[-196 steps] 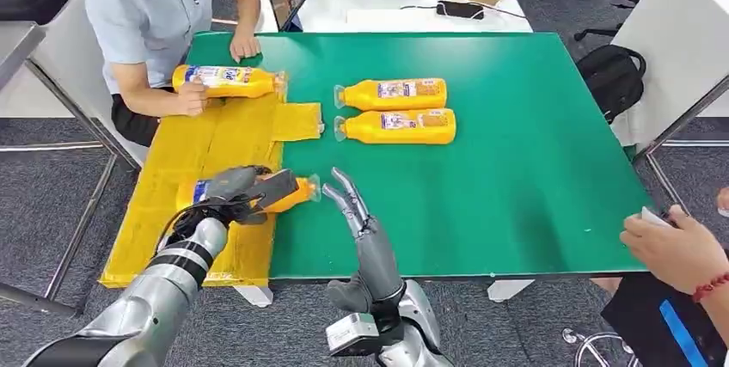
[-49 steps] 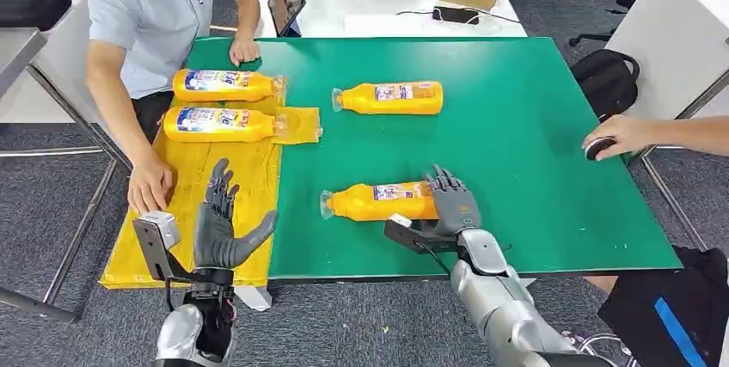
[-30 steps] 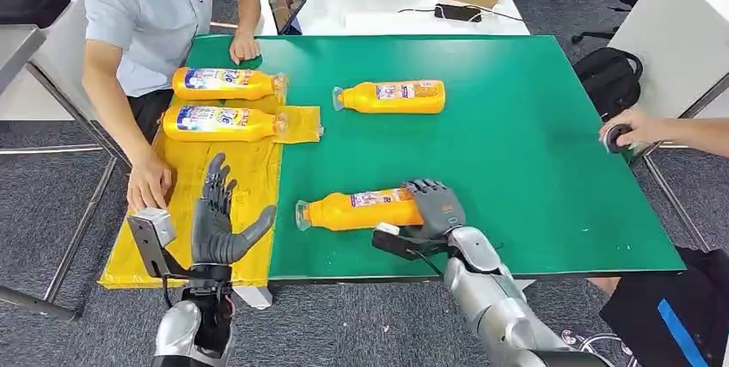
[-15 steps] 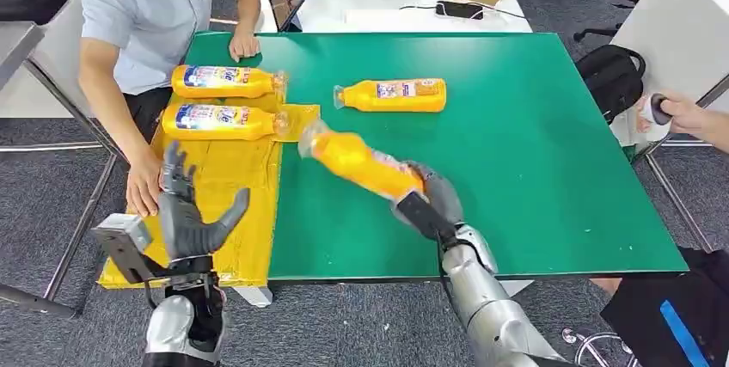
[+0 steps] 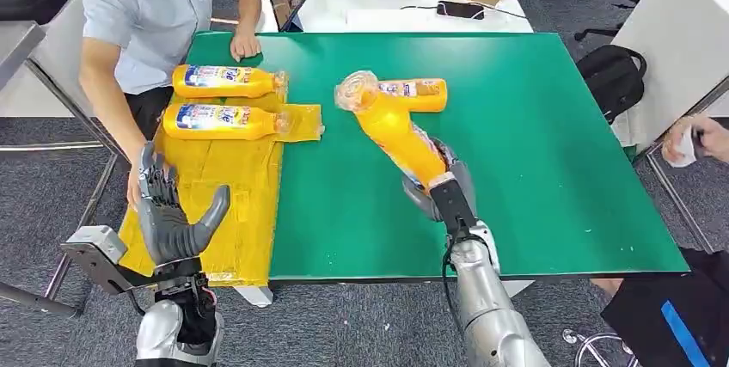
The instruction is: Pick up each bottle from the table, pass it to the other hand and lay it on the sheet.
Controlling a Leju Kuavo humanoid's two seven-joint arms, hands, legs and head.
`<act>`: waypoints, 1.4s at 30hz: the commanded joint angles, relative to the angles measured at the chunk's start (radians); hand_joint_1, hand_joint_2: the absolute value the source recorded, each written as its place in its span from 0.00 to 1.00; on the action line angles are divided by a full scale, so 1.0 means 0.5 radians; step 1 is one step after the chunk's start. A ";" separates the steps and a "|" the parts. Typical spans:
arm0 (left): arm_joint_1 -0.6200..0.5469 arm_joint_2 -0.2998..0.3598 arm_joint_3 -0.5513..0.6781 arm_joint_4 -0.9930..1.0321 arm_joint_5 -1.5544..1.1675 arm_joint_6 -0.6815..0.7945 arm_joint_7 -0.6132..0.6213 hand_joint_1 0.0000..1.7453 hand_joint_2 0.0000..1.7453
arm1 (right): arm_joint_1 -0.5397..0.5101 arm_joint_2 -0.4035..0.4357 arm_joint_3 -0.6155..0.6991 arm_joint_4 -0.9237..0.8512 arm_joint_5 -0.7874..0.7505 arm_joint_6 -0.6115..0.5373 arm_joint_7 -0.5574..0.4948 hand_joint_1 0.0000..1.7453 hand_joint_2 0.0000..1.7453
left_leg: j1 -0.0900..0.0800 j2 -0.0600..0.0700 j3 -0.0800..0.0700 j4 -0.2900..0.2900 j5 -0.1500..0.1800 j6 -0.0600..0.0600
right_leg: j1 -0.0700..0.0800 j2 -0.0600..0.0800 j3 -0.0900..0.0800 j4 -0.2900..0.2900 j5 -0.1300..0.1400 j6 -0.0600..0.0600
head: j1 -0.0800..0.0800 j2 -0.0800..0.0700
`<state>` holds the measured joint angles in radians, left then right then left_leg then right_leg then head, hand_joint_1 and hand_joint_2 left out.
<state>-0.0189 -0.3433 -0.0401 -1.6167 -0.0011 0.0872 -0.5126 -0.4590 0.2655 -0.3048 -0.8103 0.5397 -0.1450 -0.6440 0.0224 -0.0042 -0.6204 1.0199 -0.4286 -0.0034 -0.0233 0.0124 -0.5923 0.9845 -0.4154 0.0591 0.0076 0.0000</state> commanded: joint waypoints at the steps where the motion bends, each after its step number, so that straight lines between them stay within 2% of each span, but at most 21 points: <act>1: 0.132 0.161 -0.397 0.324 -0.043 -0.564 0.094 0.00 1.00 | 0.172 -0.020 0.190 -0.316 -0.358 0.006 -0.106 1.00 1.00 | -0.002 -0.004 0.010 -0.006 -0.002 0.003 | -0.001 -0.007 0.011 -0.005 -0.003 -0.004 | 0.001 0.000; 6: 0.113 0.146 -0.458 0.351 0.017 -0.636 0.131 0.00 1.00 | 0.298 -0.022 0.564 -0.380 -0.203 0.046 -0.080 1.00 1.00 | -0.002 0.001 0.012 -0.004 -0.006 0.004 | 0.001 -0.003 0.011 -0.003 -0.005 -0.007 | 0.002 0.000; 8: 0.111 0.149 -0.472 0.349 0.034 -0.655 0.134 0.00 1.00 | 0.325 -0.012 0.631 -0.374 -0.153 0.017 -0.084 1.00 1.00 | -0.001 0.001 0.002 -0.003 -0.002 0.001 | 0.000 -0.001 0.001 -0.002 -0.001 -0.004 | 0.002 0.000; 10: 0.111 0.155 -0.480 0.342 0.049 -0.676 0.131 0.00 1.00 | 0.329 -0.018 0.663 -0.367 -0.129 0.008 -0.096 1.00 1.00 | -0.001 0.001 0.004 -0.003 -0.003 0.001 | 0.001 -0.002 0.003 -0.002 -0.002 -0.005 | 0.000 0.000; 12: 0.112 0.168 -0.509 0.346 0.168 -0.781 0.184 0.00 1.00 | 0.364 -0.060 0.844 -0.398 -0.025 -0.017 -0.108 1.00 1.00 | 0.000 0.000 0.001 -0.003 -0.002 0.001 | 0.001 -0.002 -0.001 -0.002 -0.001 -0.004 | -0.001 0.000; 18: 0.083 0.190 -0.599 0.380 0.255 -0.836 0.231 0.00 1.00 | 0.312 -0.067 1.171 -0.316 -0.146 -0.124 -0.108 1.00 1.00 | 0.000 0.006 0.006 -0.003 -0.004 0.003 | 0.002 0.003 0.004 -0.002 -0.002 -0.005 | 0.000 0.000; 22: 0.058 0.192 -0.628 0.299 0.205 -0.827 0.170 0.00 1.00 | 0.246 -0.029 1.143 -0.140 -0.157 -0.122 -0.108 1.00 1.00 | 0.001 0.001 0.003 -0.003 -0.002 0.002 | 0.001 -0.002 0.002 -0.001 -0.002 -0.005 | 0.001 0.000; 31: 0.046 0.172 -0.624 0.280 0.244 -0.843 0.172 0.00 1.00 | 0.257 -0.023 1.140 -0.117 -0.167 -0.105 -0.108 1.00 1.00 | 0.000 0.001 0.006 -0.003 -0.003 0.003 | 0.002 -0.003 0.005 -0.002 -0.003 -0.006 | 0.001 0.000; 37: -0.004 0.181 -0.654 0.304 0.394 -0.991 0.140 0.00 1.00 | 0.211 0.028 1.173 -0.019 -0.166 -0.086 -0.108 1.00 1.00 | 0.001 0.001 0.002 -0.002 -0.002 0.002 | 0.001 -0.003 0.002 -0.001 -0.002 -0.005 | 0.001 0.000; 42: -0.036 0.129 -0.594 0.268 0.153 -0.678 0.080 0.00 1.00 | 0.224 0.101 1.150 0.018 -0.112 -0.084 -0.108 1.00 1.00 | 0.001 0.001 0.003 -0.002 -0.002 0.002 | 0.002 -0.003 0.003 0.000 -0.002 -0.005 | 0.001 0.000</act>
<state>0.0357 -0.2873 -0.3250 -1.5007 0.1783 -0.3793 -0.4489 -0.3093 0.2781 0.2491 -0.9293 0.4558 -0.1968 -0.6645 0.0229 -0.0041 -0.6222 1.0198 -0.4289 -0.0035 -0.0230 0.0119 -0.5945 0.9848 -0.4157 0.0590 0.0080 0.0000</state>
